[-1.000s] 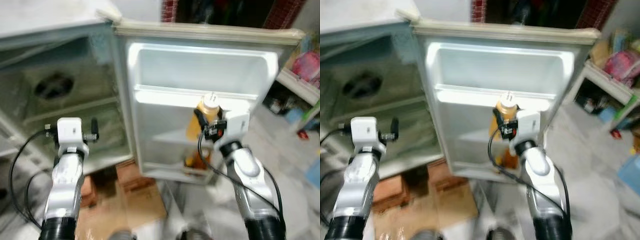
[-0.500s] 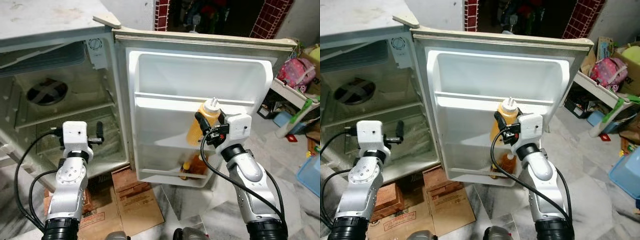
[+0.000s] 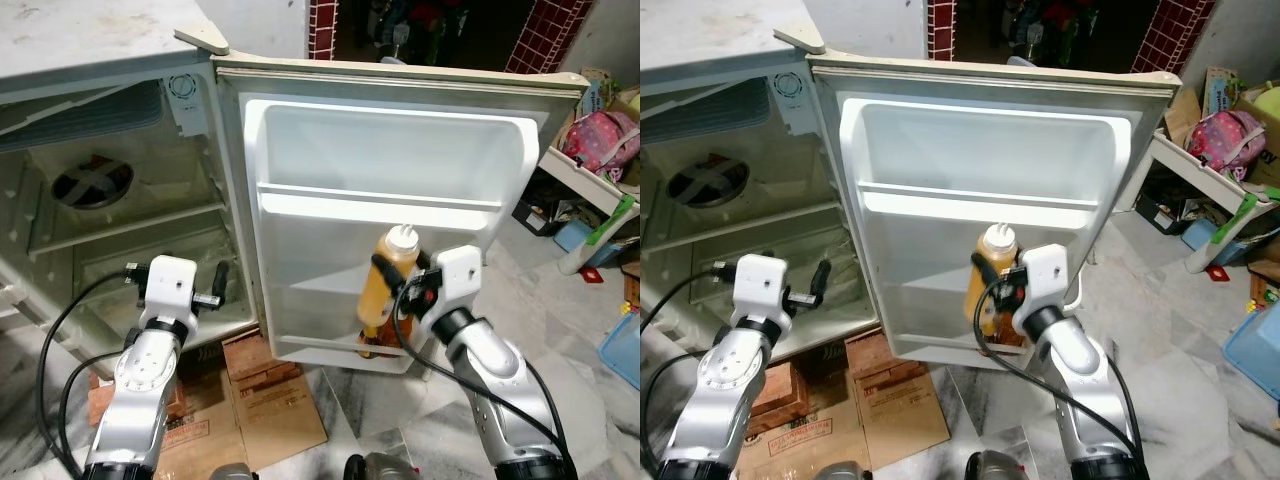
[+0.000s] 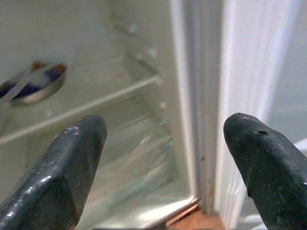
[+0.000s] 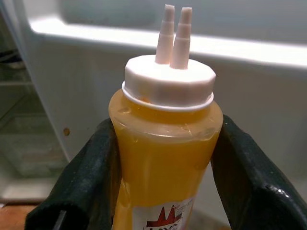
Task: Restocking fridge
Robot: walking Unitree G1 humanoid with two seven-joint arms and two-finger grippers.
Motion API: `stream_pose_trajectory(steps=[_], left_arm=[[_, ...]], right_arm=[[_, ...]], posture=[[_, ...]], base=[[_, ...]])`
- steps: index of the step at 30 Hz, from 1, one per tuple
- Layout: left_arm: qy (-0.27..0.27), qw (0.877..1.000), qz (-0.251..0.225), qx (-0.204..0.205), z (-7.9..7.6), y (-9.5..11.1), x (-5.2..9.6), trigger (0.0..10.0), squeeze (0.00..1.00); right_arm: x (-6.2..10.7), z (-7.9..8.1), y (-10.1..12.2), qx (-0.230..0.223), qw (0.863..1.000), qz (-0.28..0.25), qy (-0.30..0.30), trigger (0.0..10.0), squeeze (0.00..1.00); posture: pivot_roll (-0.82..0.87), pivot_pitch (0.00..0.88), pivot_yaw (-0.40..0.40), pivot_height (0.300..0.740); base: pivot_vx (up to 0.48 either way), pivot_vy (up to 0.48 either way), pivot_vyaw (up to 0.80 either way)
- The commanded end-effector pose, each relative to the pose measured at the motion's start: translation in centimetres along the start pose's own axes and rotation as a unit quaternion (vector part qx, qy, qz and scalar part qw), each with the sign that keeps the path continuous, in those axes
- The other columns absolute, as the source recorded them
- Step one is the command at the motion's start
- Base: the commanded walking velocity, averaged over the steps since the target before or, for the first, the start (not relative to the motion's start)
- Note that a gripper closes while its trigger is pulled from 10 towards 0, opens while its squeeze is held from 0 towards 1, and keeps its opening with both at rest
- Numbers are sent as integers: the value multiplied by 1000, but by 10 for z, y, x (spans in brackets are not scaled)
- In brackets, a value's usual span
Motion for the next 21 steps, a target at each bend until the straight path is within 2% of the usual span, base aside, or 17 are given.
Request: stream_pose_trajectory(steps=[1,4,9,16,21], left_arm=[[19,1000,-11,-1,7,8,2,10000,0],[15,1000,-9,4,3,7,2,10000,0],[16,1000,-12,5,2,10,3,10000,0],[6,1000,-15,8,-3,12,-1,10000,0],[4,1000,-21,10,-7,19,-10,10000,0]], right_arm=[[0,1,14,7,1000,-20,4,10000,0],[0,9,13,5,1000,-18,23,10000,0],[-1,10,12,5,1000,-14,28,10000,0],[-5,13,15,10,999,-18,35,10000,0],[-7,11,17,19,999,-21,33,10000,0]], posture=[[74,0,-39,740],[76,0,-42,740],[83,0,-46,736],[77,0,-36,692],[73,0,-38,657]], base=[[0,0,0],[0,0,0],[0,0,0],[0,0,0],[0,0,0]])
Point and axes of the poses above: a point about 5 cm out from each wrist's last joint towards the gripper, its own x axis pointing back from the gripper into the wrist, its own y axis along the axis of the wrist's last joint, z = x × y, the point moved 4 cm from there along -x, pointing out of the wrist towards the gripper, and after that the axes turned 4 degrees about x, right-handed, at the moved point
